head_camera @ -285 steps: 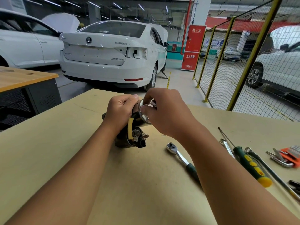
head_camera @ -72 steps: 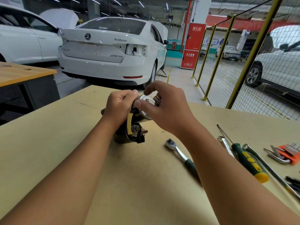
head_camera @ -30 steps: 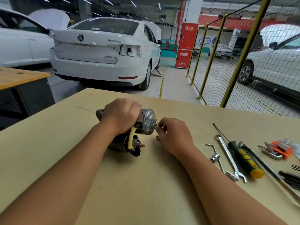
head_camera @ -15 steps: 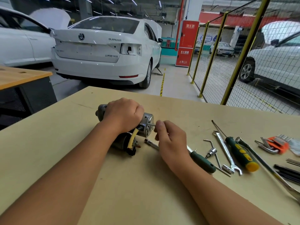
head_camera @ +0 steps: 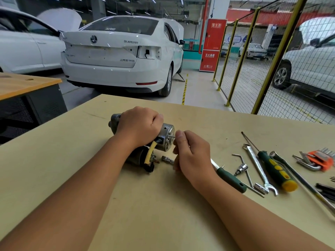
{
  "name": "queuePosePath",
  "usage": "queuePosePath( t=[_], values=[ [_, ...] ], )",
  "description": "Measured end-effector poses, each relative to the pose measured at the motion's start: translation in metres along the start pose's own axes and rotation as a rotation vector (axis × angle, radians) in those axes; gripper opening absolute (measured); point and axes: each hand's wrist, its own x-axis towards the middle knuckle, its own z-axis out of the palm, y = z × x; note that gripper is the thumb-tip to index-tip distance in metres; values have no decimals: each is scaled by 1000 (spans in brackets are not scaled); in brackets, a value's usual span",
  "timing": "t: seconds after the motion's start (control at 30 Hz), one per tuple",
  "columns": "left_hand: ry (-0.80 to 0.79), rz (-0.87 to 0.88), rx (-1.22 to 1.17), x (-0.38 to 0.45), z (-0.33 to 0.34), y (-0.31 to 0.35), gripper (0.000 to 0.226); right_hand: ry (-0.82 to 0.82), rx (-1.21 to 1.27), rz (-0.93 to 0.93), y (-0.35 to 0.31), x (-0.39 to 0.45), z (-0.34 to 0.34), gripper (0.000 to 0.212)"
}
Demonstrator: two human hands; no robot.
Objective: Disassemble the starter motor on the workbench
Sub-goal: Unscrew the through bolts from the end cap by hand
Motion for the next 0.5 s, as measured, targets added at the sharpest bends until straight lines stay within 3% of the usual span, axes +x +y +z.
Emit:
queuePosePath(
  t=[0.13,0.2,0.23,0.37,0.43,0.5],
  values=[
    [197,30,-250,-1,-8,-2,33,3,-10,-10,3,-1,1,41],
    [330,59,-217,-2,-14,-6,9,-8,-58,-35,2,-2,0,45],
    [342,40,-140,-2,-17,-6,13,-12,-74,-37,2,-3,0,46],
    [233,-181,231,2,-20,-1,29,-12,-43,6,2,-3,0,43],
    [122,-333,269,3,-21,-7,38,-9,-20,45,4,-1,-2,40],
    [100,-375,173,0,-21,-17,35,-27,-22,64,6,0,-4,37]
  ],
)
